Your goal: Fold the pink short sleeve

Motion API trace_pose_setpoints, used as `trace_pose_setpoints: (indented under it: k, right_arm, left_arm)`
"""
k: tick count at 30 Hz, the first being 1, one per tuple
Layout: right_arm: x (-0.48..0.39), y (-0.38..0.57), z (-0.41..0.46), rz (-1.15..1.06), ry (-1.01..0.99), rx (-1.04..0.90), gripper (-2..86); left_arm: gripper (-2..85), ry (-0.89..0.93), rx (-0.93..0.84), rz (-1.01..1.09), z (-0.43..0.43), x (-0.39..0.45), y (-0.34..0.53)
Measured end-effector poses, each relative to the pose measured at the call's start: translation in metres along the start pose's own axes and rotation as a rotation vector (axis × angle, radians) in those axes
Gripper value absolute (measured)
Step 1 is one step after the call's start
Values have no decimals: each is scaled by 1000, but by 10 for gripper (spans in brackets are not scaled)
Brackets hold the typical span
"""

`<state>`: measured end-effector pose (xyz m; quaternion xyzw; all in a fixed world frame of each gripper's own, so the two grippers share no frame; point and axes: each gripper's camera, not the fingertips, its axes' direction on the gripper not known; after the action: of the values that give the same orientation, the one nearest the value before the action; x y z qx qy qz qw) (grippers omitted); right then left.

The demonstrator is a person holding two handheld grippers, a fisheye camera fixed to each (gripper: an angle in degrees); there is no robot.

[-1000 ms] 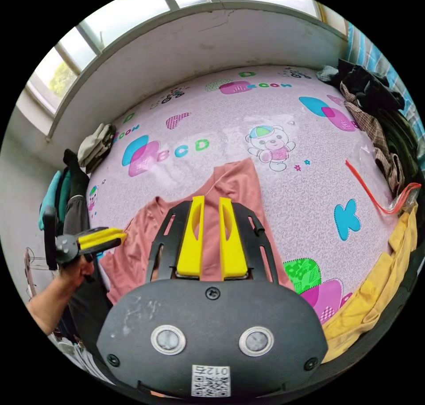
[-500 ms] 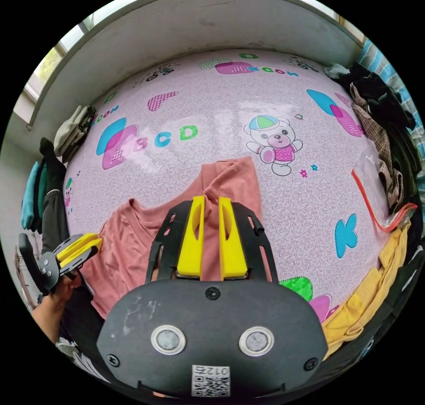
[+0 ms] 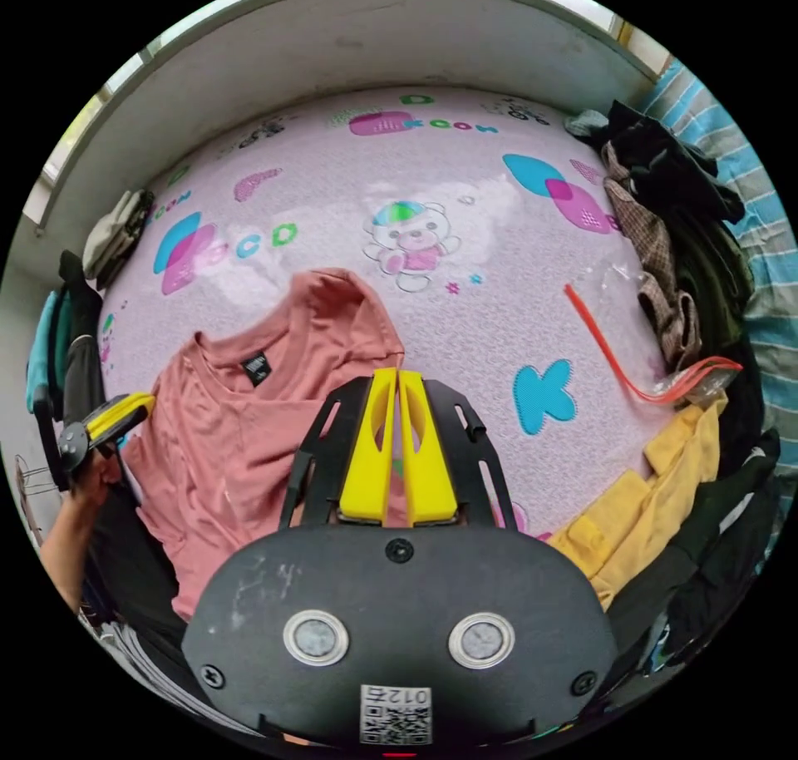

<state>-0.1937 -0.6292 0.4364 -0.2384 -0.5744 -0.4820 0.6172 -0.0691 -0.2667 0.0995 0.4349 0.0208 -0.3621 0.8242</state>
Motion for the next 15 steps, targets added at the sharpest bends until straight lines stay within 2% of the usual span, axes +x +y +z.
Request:
trace_pose_setpoints:
  k: [7,10,15]
  right_arm:
    - [48,28,-20,132,-283,98,55]
    - [51,27,-22,162,-371,90,86]
    - [37,33,-21,158,-425,23,76]
  left_arm:
    - [9,6,6,-7,-15,-3,45]
    - [9,2,12,2,-24,-2,69]
    - [6,3,37,20,-42,0,118]
